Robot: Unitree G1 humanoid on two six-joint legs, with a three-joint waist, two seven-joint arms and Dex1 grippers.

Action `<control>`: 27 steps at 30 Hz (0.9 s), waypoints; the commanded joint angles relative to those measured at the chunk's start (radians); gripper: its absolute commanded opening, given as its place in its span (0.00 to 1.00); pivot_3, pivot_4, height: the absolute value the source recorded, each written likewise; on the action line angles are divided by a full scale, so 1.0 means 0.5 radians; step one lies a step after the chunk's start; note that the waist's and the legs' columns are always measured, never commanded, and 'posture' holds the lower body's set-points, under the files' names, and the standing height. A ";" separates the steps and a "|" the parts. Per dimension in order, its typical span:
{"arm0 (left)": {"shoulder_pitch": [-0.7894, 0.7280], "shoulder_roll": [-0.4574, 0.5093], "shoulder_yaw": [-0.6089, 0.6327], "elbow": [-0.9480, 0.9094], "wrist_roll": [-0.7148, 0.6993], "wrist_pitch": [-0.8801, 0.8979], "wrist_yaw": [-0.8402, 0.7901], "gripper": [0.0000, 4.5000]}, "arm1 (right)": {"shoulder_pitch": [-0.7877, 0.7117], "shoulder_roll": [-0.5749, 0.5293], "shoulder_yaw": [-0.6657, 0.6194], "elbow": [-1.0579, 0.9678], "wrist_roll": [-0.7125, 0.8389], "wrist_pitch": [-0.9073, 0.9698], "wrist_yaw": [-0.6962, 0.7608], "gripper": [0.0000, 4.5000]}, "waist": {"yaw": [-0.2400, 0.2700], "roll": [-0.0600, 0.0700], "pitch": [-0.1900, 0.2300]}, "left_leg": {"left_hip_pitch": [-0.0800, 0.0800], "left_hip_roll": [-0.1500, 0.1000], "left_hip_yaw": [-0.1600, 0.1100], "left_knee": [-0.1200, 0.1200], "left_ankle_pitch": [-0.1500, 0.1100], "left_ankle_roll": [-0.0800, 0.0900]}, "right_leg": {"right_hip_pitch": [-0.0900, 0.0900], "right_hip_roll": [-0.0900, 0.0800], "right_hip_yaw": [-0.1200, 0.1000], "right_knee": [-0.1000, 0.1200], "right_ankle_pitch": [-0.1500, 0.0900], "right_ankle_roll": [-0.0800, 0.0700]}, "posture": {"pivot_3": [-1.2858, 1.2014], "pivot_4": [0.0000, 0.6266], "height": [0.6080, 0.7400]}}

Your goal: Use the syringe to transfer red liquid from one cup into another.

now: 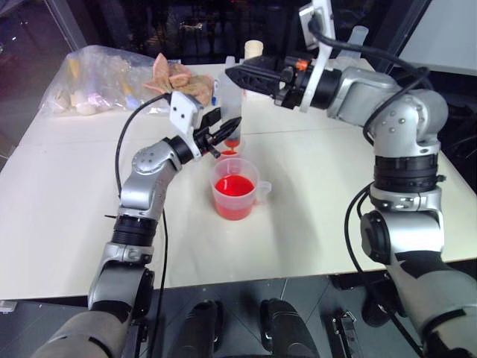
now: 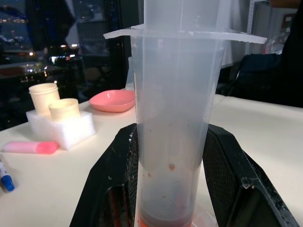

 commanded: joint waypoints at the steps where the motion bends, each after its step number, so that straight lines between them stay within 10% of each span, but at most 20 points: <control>1: -0.026 -0.007 0.010 -0.070 -0.013 -0.003 -0.002 0.32 | -0.075 0.046 -0.048 -0.090 0.051 0.042 -0.052 0.77 | -0.001 0.000 0.000 | 0.000 0.000 0.000 0.000 0.000 0.000 | 0.000 0.000 0.000 0.000 0.000 0.000 | 0.52 0.24 1.00; 15: -0.019 -0.015 0.010 -0.111 -0.019 0.032 -0.001 0.32 | -0.099 0.203 0.060 -0.014 -0.012 0.019 -0.029 0.77 | -0.005 0.000 0.000 | 0.000 0.000 0.000 0.000 0.001 -0.001 | -0.001 0.000 0.000 0.002 0.000 0.000 | 0.52 0.24 1.00; 22: -0.011 -0.009 0.012 -0.156 -0.023 0.063 -0.005 0.32 | -0.102 0.213 0.150 0.102 -0.133 -0.050 0.047 0.06 | -0.002 0.000 0.000 | 0.000 -0.001 0.000 0.000 0.001 -0.002 | -0.001 0.000 0.000 0.003 0.000 0.000 | 0.52 0.24 1.00; 27: -0.019 0.018 0.043 -0.241 -0.058 0.128 0.003 0.32 | -0.107 0.214 0.182 0.173 -0.192 -0.081 0.104 0.01 | -0.003 0.000 0.000 | 0.000 -0.001 0.000 0.000 0.002 -0.003 | -0.002 0.000 0.000 0.003 0.000 0.000 | 0.52 0.24 1.00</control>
